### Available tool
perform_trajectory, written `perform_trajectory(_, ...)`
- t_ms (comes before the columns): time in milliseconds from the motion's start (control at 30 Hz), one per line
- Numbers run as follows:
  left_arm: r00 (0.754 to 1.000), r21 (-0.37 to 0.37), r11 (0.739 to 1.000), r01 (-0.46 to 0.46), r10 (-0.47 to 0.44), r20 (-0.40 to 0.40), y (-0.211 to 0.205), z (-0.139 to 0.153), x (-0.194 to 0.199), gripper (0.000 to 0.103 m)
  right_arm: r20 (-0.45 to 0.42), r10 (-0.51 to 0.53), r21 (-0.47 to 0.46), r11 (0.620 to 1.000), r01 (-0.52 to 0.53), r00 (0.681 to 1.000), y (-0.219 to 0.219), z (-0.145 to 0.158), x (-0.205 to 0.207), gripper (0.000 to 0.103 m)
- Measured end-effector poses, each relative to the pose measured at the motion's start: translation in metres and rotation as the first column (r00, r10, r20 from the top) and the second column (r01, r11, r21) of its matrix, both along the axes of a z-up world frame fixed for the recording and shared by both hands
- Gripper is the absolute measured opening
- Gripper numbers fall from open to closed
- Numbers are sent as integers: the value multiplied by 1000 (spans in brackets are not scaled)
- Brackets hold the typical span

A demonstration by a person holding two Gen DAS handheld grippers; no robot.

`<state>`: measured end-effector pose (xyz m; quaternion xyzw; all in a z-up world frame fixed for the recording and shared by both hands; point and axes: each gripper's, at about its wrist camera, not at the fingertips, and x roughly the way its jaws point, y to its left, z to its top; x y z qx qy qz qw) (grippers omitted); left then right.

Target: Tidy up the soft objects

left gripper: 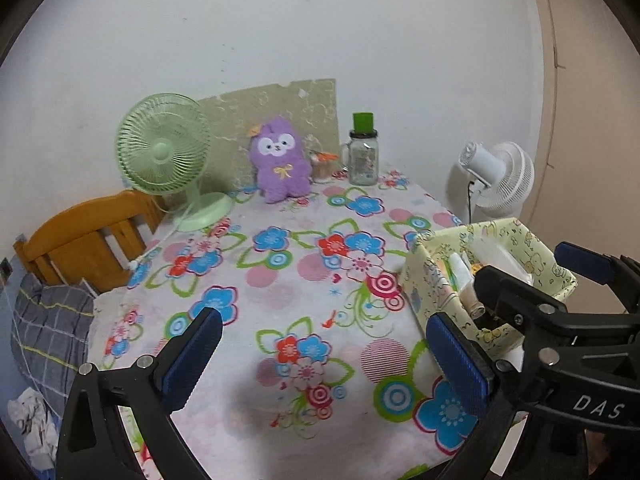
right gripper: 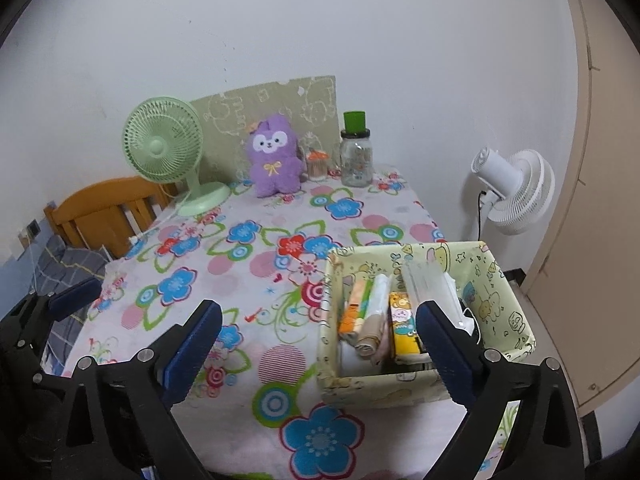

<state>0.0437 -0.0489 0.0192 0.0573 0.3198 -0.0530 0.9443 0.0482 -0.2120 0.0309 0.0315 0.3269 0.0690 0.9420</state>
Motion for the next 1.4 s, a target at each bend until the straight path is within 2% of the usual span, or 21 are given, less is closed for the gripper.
perform_trajectory(200,999,-15,999,-36,37,37,18,11,-14,103,40,-1,-6,1000,1,999,6,11,-12,101)
perform_trajectory(567,995,-31,998,-47,49,90,30,25,-35,103,99,-15,4,1000,15,995,9,24,-33,102)
perform_trajectory(1400,992,-37,998,-51,55,112,30,30,-41,103,151,-30,-19,999,33,988,3,31,-44,103)
